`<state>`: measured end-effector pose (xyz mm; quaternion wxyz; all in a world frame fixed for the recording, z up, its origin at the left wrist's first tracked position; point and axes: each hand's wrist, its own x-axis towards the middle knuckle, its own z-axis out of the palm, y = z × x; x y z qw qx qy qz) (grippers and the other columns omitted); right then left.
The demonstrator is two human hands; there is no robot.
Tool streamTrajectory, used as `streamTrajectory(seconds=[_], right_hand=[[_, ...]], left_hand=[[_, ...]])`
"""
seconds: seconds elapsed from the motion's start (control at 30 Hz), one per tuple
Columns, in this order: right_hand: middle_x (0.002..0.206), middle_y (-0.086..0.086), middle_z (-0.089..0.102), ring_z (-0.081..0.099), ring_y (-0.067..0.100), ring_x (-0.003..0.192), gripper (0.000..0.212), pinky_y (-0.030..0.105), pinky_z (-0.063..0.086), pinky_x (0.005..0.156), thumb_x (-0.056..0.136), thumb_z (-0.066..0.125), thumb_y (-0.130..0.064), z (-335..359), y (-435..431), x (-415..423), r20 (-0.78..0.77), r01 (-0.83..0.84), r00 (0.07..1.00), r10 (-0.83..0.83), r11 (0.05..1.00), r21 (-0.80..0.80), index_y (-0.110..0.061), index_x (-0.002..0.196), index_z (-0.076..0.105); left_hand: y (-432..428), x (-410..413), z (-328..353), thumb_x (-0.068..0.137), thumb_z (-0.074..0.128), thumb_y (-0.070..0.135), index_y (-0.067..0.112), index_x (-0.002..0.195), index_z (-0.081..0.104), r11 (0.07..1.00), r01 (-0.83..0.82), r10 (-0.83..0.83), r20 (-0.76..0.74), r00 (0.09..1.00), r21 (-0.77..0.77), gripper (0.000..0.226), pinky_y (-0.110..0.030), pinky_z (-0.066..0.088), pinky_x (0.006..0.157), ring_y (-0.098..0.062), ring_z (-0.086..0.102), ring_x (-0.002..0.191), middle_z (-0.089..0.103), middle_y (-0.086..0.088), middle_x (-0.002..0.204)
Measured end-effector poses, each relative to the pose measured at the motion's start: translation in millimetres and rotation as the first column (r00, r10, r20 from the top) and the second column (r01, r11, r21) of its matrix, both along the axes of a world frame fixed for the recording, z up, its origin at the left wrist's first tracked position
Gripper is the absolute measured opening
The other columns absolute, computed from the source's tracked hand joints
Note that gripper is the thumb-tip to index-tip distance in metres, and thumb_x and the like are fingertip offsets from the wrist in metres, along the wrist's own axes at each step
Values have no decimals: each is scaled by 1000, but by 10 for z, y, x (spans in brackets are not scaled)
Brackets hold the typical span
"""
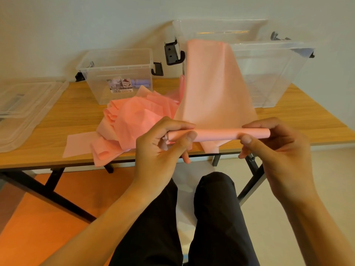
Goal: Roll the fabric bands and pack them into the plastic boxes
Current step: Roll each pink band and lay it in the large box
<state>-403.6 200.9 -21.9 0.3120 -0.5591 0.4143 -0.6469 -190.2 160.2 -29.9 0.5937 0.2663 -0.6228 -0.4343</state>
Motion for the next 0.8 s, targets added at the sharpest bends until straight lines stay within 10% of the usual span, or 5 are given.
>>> streamTrajectory(seconds=[0.17,0.43,0.8], right_hand=[[69,5,66,64,23,55,15,19,52,60,85,67,-23,23,14,-3,-19,22,1000,-21,999,25,-9,89,66],[94,16,64,66,27,74,29,32,60,60,79,74,-12,39,7,-9,-16,-50,999,51,998,38,-10,106,64],[74,8,68,66,28,59,25,27,56,61,83,71,-30,66,-2,-22,-35,18,999,-17,999,33,-7,90,68]], left_hand=[[0,18,44,86,72,6,8,104,74,993,120,-120,21,993,17,18,-28,59,58,-29,75,84,70,-15,99],[39,-28,25,85,69,13,7,101,72,994,76,-78,26,997,84,17,-27,57,56,-21,71,70,74,-8,84],[-1,-17,36,82,74,2,7,105,71,998,58,-58,39,998,-6,23,-26,57,57,-28,69,84,70,-3,96]])
